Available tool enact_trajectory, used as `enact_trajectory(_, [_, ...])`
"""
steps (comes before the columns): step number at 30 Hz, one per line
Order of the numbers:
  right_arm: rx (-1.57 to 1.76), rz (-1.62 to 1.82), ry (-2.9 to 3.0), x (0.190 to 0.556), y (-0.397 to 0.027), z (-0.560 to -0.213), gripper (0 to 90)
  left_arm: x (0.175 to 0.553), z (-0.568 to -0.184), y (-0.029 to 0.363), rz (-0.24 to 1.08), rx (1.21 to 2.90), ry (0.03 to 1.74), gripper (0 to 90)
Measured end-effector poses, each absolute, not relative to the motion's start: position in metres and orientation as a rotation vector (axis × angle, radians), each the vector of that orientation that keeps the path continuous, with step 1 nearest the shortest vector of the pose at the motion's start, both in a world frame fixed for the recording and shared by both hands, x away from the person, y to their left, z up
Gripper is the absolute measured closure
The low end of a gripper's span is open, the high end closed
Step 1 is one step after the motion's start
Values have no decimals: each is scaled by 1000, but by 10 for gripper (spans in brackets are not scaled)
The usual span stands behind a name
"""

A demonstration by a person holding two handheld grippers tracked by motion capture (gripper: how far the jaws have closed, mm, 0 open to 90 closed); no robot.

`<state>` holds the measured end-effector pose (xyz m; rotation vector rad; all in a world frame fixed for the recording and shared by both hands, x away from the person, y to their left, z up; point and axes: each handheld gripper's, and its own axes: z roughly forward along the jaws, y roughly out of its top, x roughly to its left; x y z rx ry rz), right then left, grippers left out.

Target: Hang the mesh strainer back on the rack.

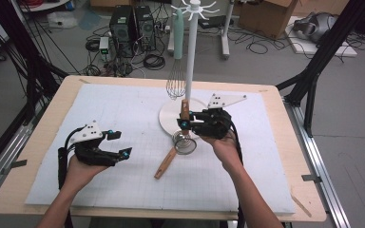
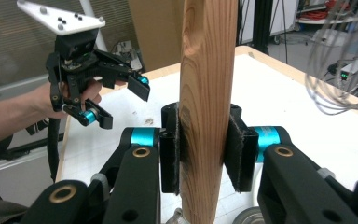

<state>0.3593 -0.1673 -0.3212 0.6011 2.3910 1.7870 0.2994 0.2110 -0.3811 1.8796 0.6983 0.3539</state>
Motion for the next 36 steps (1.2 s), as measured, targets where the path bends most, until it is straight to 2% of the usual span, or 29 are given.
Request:
enact_trajectory(12, [626,1758,2382,374,-175,-305,706,303,-388,222,380,1878,751,114])
enact_trajectory(36, [611,1738,2319,396,-175,-249,706,301,-385,231,421,1843,769,94])
